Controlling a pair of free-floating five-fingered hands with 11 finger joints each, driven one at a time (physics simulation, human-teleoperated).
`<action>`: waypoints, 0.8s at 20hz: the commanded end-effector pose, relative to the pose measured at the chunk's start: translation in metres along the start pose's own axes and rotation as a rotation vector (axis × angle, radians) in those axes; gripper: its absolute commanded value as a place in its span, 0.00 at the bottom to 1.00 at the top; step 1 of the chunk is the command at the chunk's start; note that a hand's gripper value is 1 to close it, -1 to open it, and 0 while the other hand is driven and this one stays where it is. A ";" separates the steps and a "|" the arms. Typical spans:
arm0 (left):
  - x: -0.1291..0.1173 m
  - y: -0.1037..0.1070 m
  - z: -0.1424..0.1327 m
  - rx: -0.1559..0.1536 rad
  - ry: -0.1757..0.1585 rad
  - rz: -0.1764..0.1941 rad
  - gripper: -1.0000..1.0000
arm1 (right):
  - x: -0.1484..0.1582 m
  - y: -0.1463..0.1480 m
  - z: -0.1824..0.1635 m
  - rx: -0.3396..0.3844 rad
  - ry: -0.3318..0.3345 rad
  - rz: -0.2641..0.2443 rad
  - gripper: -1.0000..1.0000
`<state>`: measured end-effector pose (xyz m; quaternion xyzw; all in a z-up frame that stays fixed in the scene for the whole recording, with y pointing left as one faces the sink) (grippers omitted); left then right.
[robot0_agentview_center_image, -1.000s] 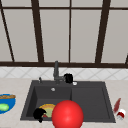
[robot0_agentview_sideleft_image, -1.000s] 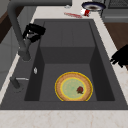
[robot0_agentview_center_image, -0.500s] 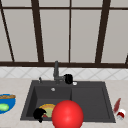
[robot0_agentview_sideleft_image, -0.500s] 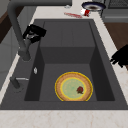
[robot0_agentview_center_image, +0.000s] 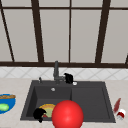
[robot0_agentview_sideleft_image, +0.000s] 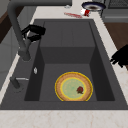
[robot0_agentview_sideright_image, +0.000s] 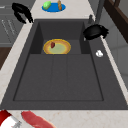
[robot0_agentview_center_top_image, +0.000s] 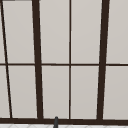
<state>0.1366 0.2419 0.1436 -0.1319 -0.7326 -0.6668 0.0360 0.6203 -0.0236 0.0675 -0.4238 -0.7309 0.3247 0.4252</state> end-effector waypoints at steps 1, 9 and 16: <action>0.000 0.000 0.000 0.000 0.000 0.000 0.50 | -0.006 -0.027 0.002 0.000 0.000 0.002 0.00; 0.000 0.000 0.000 0.000 0.000 0.000 0.50 | -0.008 -0.031 -0.005 0.171 -0.041 0.076 0.00; 0.000 0.000 0.000 0.000 0.000 0.000 0.50 | -0.014 -0.033 -0.009 0.187 -0.046 0.080 0.00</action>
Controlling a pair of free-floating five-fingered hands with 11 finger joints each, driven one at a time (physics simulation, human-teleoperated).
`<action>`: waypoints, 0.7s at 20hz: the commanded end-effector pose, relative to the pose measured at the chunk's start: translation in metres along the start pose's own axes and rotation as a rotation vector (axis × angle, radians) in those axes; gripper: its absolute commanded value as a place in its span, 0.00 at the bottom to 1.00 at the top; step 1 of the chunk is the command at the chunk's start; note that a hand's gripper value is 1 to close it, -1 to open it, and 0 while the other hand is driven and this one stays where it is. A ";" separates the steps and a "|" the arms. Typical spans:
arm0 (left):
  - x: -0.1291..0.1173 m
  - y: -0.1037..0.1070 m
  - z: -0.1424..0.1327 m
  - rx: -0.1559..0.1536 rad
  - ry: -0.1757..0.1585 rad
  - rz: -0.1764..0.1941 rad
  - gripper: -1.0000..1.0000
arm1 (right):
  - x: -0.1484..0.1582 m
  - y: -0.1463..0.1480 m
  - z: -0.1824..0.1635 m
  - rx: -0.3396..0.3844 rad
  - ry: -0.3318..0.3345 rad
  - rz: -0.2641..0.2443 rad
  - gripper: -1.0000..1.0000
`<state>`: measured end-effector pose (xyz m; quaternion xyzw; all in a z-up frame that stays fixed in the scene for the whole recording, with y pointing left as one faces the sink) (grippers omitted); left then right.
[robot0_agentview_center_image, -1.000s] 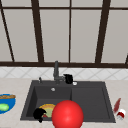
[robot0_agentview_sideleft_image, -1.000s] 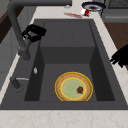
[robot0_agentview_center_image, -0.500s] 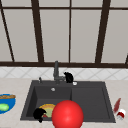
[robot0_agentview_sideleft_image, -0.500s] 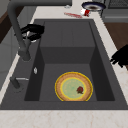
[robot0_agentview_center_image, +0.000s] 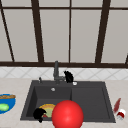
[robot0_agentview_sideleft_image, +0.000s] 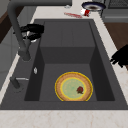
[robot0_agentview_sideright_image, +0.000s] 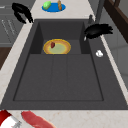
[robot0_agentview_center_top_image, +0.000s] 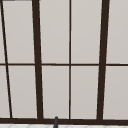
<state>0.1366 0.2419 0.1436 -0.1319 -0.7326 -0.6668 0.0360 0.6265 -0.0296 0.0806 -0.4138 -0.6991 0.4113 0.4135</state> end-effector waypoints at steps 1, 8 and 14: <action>0.000 0.000 0.000 0.000 0.000 0.000 0.50 | -0.014 -0.020 0.004 0.044 0.017 -0.015 0.00; 0.000 0.000 0.000 0.000 0.000 0.000 0.50 | -0.021 -0.002 -0.005 0.033 -0.060 -0.042 0.00; 0.000 0.000 0.000 0.000 0.000 0.000 0.50 | -0.031 0.005 0.006 0.034 -0.033 -0.016 0.00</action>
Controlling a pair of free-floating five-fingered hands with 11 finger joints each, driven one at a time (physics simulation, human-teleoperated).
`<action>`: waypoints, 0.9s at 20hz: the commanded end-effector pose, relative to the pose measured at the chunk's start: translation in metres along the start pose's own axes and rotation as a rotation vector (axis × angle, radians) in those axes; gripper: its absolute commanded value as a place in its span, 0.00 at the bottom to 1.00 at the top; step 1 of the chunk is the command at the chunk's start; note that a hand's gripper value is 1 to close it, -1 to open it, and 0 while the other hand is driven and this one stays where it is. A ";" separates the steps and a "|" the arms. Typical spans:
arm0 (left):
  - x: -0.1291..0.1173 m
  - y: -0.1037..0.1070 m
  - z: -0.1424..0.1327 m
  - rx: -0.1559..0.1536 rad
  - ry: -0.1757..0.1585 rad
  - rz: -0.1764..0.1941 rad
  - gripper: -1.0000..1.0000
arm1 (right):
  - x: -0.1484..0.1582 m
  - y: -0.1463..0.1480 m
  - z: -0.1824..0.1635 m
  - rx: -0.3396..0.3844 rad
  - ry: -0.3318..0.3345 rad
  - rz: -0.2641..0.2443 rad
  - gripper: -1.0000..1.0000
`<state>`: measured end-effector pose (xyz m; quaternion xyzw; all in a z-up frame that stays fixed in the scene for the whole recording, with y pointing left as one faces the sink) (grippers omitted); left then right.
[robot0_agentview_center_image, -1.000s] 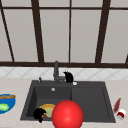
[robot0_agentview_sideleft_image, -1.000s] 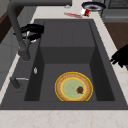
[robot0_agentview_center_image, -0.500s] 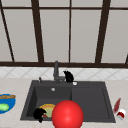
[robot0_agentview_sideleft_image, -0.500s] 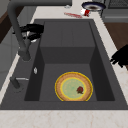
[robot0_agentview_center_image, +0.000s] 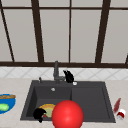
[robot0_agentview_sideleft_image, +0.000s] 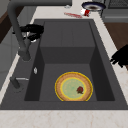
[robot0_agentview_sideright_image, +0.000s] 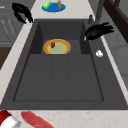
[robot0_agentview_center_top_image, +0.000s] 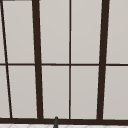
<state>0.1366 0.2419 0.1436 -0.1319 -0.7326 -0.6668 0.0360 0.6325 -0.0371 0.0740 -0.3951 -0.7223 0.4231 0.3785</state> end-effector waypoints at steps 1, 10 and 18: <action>0.000 0.000 0.000 0.000 0.000 0.000 0.50 | -0.022 -0.003 0.009 0.034 0.048 -0.008 0.00; 0.000 0.000 0.000 0.000 0.000 0.000 0.50 | -0.014 -0.031 0.010 0.120 0.025 0.030 0.00; 0.000 0.000 0.000 0.000 0.000 0.000 0.50 | -0.010 -0.033 0.020 0.231 0.025 -0.111 0.00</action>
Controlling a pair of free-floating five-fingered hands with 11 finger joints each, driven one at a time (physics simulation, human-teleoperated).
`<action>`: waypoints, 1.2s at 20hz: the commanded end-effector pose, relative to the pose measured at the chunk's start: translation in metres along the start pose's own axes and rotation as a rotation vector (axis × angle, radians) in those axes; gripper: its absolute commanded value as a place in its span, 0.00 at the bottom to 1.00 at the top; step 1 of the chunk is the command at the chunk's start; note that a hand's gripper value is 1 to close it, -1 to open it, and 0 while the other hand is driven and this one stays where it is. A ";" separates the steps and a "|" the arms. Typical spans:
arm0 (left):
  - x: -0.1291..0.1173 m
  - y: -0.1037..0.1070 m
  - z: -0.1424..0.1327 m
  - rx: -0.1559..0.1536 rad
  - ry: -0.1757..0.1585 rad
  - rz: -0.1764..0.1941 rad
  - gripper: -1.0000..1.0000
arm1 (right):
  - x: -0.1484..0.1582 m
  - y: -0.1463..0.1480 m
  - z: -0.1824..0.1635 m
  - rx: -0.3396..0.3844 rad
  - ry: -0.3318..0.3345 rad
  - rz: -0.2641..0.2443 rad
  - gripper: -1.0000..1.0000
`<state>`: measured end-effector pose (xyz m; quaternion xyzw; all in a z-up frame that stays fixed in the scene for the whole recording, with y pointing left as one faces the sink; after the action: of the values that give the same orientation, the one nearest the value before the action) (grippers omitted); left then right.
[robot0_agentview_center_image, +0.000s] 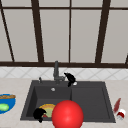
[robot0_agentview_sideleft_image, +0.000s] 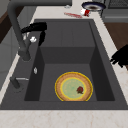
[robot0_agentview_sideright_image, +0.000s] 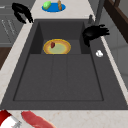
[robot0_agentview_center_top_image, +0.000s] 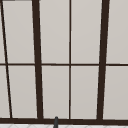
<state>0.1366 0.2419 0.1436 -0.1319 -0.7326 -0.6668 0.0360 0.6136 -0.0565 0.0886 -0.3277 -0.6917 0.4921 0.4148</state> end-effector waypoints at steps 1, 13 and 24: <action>0.000 0.000 0.000 0.000 0.000 0.000 0.50 | -0.003 -0.011 0.001 0.033 0.061 -0.084 0.00; 0.000 0.000 0.000 0.000 0.000 0.000 0.50 | -0.009 -0.033 -0.014 0.160 0.098 -0.076 0.00; 0.000 0.000 0.000 0.000 0.000 0.000 0.50 | -0.009 -0.065 -0.019 0.312 0.036 -0.093 0.00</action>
<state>0.1366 0.2419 0.1436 -0.1319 -0.7326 -0.6668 0.0360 0.6277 -0.0637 0.1265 -0.2154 -0.6086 0.5796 0.4973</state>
